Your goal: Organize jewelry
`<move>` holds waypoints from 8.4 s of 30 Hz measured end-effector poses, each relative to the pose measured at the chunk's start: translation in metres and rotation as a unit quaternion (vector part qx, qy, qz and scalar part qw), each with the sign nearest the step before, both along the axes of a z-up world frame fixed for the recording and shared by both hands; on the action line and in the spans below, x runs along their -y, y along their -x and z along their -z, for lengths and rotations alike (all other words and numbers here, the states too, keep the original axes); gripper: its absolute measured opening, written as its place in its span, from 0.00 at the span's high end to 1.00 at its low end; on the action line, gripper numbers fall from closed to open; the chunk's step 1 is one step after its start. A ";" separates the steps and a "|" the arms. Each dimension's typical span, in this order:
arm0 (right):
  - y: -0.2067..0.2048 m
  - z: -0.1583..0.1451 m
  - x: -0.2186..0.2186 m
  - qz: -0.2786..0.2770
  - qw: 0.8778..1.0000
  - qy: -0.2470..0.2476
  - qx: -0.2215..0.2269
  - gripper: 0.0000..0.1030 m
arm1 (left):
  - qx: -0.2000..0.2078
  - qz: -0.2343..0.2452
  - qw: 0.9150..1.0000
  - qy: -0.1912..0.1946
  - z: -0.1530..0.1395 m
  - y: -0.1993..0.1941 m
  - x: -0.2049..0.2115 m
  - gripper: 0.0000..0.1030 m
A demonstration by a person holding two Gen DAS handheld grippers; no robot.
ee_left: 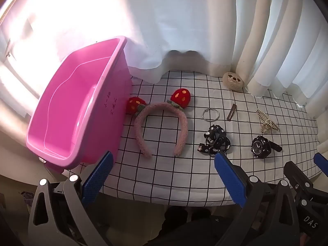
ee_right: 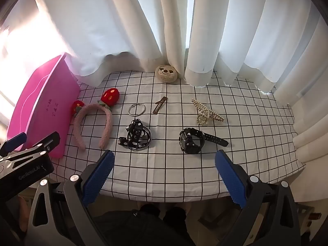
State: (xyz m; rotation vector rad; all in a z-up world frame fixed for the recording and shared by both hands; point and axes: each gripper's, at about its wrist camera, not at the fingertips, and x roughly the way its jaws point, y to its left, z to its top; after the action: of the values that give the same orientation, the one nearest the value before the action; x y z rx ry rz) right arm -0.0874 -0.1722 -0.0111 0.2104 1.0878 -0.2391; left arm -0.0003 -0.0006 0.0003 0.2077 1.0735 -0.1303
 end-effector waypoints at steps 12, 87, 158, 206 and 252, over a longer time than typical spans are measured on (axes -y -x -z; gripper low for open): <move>0.001 -0.006 0.005 -0.002 1.000 -0.002 0.002 0.09 | 0.003 0.003 1.000 0.001 -0.007 0.002 -0.002 0.06; 0.026 0.069 0.090 0.015 0.997 -0.074 0.004 0.09 | -0.063 0.006 0.998 -0.006 0.080 0.009 0.032 0.06; -0.053 0.212 0.112 -0.079 0.995 -0.009 0.060 0.09 | 0.003 -0.022 0.997 0.068 0.206 -0.052 0.099 0.17; -0.045 0.095 0.081 -0.154 0.977 -0.047 0.143 0.49 | 0.082 -0.012 0.989 0.126 0.072 -0.019 0.039 0.80; -0.263 -0.044 -0.273 -0.474 0.864 -0.091 0.140 0.49 | 0.138 -0.217 0.961 0.106 -0.008 -0.092 -0.254 0.80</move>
State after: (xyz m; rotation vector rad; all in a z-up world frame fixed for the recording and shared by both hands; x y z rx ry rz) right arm 0.1752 0.1011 0.0328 -0.1380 0.8119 0.7665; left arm 0.0919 0.2537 0.0086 -0.2011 0.7978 0.1748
